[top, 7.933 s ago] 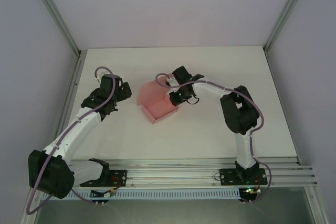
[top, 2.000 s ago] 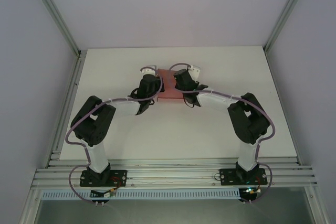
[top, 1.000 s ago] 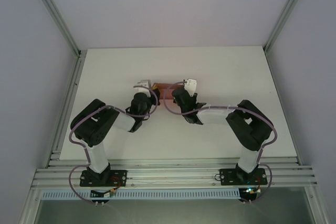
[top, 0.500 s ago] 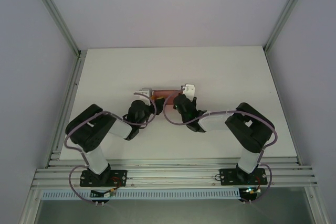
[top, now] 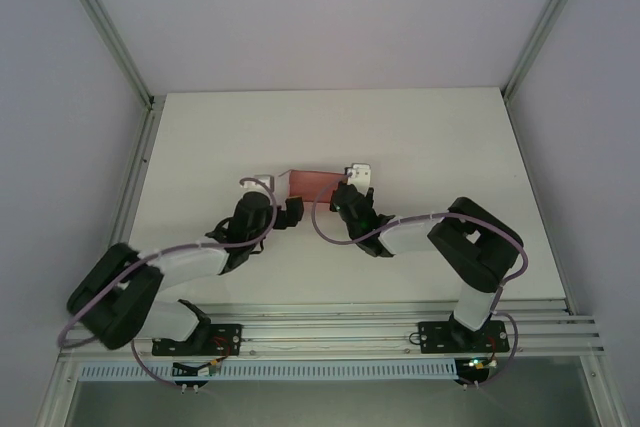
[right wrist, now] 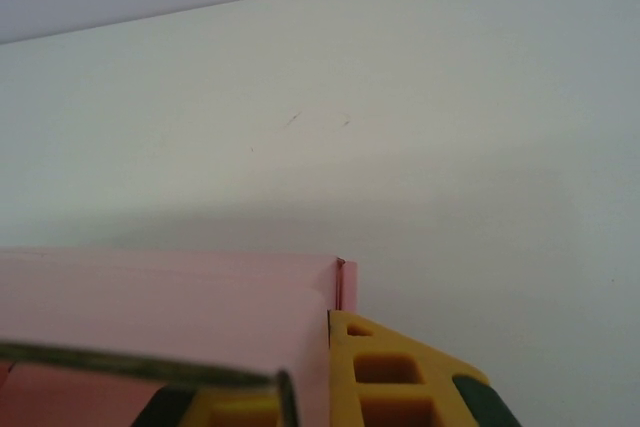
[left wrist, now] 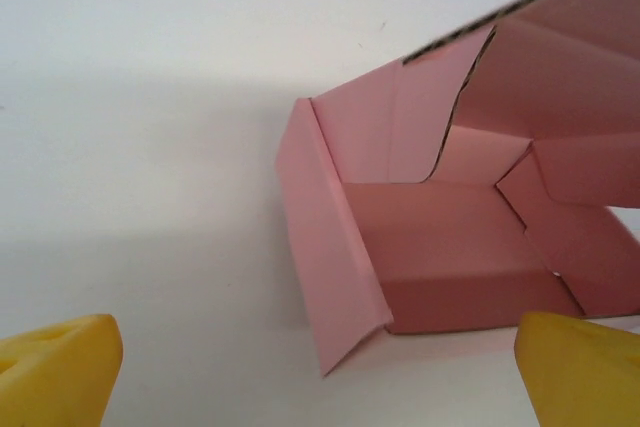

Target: Assemble paper box

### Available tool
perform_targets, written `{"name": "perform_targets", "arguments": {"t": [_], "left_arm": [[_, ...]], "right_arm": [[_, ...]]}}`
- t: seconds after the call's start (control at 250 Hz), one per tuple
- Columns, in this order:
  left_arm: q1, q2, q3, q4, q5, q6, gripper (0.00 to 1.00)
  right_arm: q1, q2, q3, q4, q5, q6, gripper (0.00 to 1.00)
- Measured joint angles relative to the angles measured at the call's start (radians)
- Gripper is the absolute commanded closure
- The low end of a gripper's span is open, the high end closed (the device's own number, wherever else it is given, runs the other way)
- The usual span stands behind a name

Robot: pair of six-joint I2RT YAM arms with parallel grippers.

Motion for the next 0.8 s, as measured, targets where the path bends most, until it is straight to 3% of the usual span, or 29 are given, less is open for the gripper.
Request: {"name": "perform_targets", "arguments": {"t": [0.212, 0.355, 0.583, 0.803], "left_arm": [[-0.012, -0.294, 0.125, -0.343, -0.075, -0.054, 0.00], [0.024, -0.322, 0.305, -0.532, -0.147, -0.182, 0.00], [0.246, -0.102, 0.391, -0.594, 0.072, -0.317, 0.00], [0.266, 0.010, 0.318, -0.490, 0.282, -0.294, 0.00]], "right_arm": [[0.003, 0.000, -0.001, 0.006, -0.002, -0.025, 1.00], [0.027, 0.007, -0.001, 0.021, 0.000, -0.064, 1.00], [0.063, 0.011, -0.042, 0.106, -0.006, -0.152, 1.00], [0.087, 0.050, -0.064, 0.214, -0.006, -0.235, 1.00]]}}
